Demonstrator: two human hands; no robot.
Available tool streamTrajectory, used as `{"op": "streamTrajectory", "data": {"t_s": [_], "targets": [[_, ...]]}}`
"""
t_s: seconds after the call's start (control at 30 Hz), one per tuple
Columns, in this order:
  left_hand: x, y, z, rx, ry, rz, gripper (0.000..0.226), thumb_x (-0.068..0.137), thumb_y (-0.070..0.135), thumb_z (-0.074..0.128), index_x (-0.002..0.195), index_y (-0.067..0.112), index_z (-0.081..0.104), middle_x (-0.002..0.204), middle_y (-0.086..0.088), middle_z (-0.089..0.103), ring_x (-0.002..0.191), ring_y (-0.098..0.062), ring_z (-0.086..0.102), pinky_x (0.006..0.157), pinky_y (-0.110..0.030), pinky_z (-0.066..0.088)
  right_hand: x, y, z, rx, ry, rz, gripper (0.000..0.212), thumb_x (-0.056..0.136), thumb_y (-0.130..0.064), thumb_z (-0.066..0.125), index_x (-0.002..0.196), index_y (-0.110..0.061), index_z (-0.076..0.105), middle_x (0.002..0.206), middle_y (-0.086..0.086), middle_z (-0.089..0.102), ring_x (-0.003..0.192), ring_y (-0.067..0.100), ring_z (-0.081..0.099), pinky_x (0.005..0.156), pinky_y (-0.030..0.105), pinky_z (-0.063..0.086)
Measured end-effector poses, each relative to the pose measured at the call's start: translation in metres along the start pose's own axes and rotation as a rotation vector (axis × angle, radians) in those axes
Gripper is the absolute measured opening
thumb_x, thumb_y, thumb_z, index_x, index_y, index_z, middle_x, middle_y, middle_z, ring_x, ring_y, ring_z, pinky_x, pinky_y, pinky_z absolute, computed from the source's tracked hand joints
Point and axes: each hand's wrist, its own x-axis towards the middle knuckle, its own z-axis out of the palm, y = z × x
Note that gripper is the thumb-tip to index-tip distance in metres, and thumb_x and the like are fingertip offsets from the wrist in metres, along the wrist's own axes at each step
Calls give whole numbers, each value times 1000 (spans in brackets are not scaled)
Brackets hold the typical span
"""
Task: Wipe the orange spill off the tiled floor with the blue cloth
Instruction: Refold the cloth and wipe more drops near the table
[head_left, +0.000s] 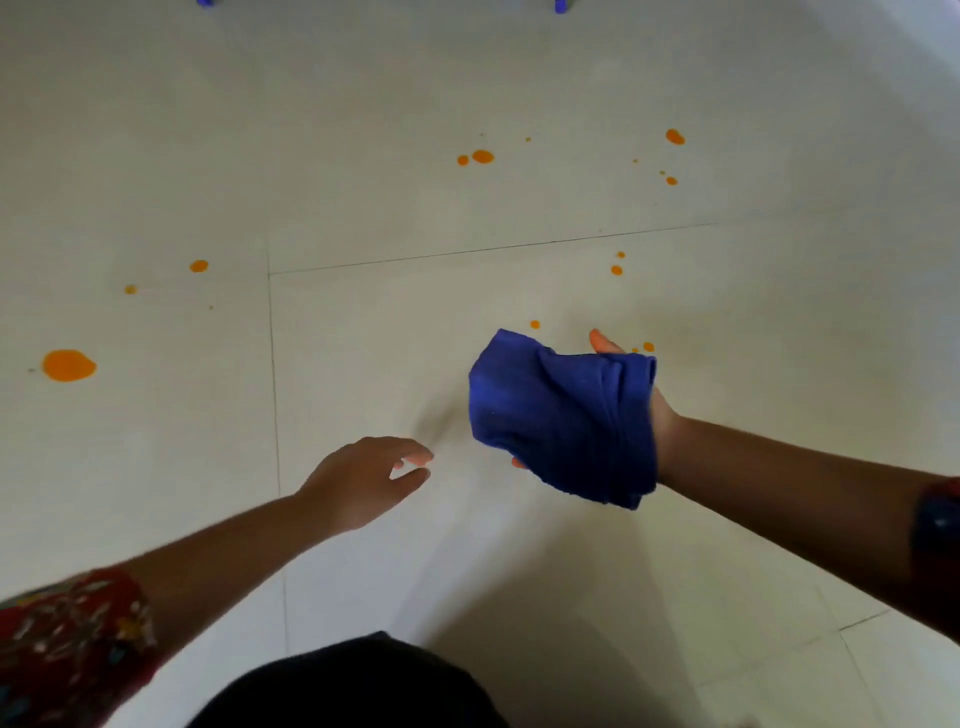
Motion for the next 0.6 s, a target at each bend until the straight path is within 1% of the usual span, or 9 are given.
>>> {"op": "streamTrajectory", "data": {"t_s": [0.03,0.07,0.13,0.17,0.23,0.33,0.37,0.47,0.6], "targets": [[0,-8,-2,-235,36,-57,20,92,47,51,107,43,64,112,22,66,104,-4,62,85,-18,47,9,2,15,31,-6,52,63,94,-61,39,79,-11,73,86,6,70,93,22,70,86,35,56],[0,-12,-6,-494,96,-103,19,94,42,51,103,38,67,109,16,69,101,-10,66,80,-16,48,15,6,30,43,-10,118,65,92,-67,38,81,-11,72,90,4,68,99,19,68,89,29,53],[-5,-17,-15,-921,304,-176,23,100,28,46,108,24,67,108,8,70,98,-19,68,76,-15,47,38,22,52,0,26,125,73,92,-70,32,69,-13,72,74,1,68,76,15,70,71,21,54],[-9,-19,-22,-1010,460,-185,24,102,27,43,111,21,65,109,9,69,98,-17,67,79,-19,47,48,29,61,-18,12,151,77,90,-72,29,74,-13,75,78,4,70,76,17,70,72,25,54],[-23,-28,-36,-1029,713,-143,24,101,29,44,114,21,63,114,13,66,101,-9,64,85,-22,48,65,48,95,-93,-19,188,85,85,-80,28,104,-11,74,108,12,71,98,25,69,87,36,50],[-39,-15,-42,-1042,703,-12,18,91,31,58,105,21,64,98,13,67,80,-1,60,69,-14,47,76,60,125,-190,-137,239,90,82,-81,35,137,-12,53,138,16,54,129,32,51,111,44,34],[-42,-9,-43,-1036,618,2,19,86,33,65,101,23,64,88,12,66,72,-1,58,64,-15,46,77,65,136,-204,-177,273,83,83,-74,41,136,-11,54,133,16,57,127,33,52,111,45,34],[-42,-7,-43,-868,486,-34,29,75,44,73,93,29,58,73,13,62,61,-6,56,60,-27,49,76,70,155,-328,-138,294,51,82,-51,54,114,-13,67,105,13,69,95,29,67,93,39,50],[-46,-22,-54,-836,495,-101,10,83,22,67,77,23,59,65,11,61,59,-10,55,61,-30,45,71,69,162,-429,-118,273,36,89,-35,43,103,-11,66,100,12,70,89,27,67,89,37,49]]}}
